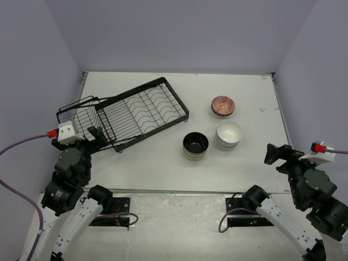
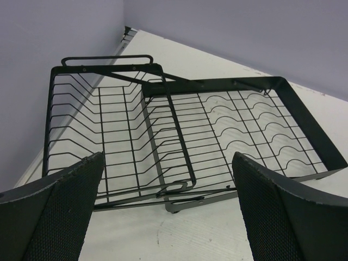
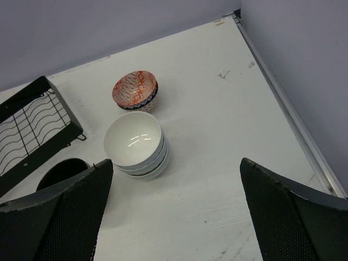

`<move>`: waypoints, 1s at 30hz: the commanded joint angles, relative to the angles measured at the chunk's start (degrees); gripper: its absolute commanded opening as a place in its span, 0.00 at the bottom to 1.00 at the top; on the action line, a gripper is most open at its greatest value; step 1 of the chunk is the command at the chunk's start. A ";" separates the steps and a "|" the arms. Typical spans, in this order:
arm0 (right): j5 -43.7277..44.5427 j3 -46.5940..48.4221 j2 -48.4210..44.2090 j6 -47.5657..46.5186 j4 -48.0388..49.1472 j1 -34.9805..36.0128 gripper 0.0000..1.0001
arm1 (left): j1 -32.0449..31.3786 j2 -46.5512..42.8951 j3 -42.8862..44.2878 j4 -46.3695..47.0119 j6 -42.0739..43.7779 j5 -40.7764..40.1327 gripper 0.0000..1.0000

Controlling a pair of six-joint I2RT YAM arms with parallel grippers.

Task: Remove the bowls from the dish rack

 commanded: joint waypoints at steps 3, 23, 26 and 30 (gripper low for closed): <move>0.14 -1.84 0.25 -2.69 4.02 -0.03 0.99 | -0.34 0.06 -1.25 3.98 -0.46 1.94 1.00; 0.85 -3.95 2.63 -4.89 8.59 -0.03 0.99 | -0.25 -2.66 -4.94 6.71 -0.02 1.85 1.00; 0.58 -4.13 2.63 -5.24 8.94 -0.03 0.99 | -0.17 -2.75 -5.02 6.97 0.06 1.94 1.00; 0.58 -4.04 2.98 -5.16 8.68 -0.03 0.99 | -0.16 -2.84 -5.11 7.06 0.24 1.76 1.00</move>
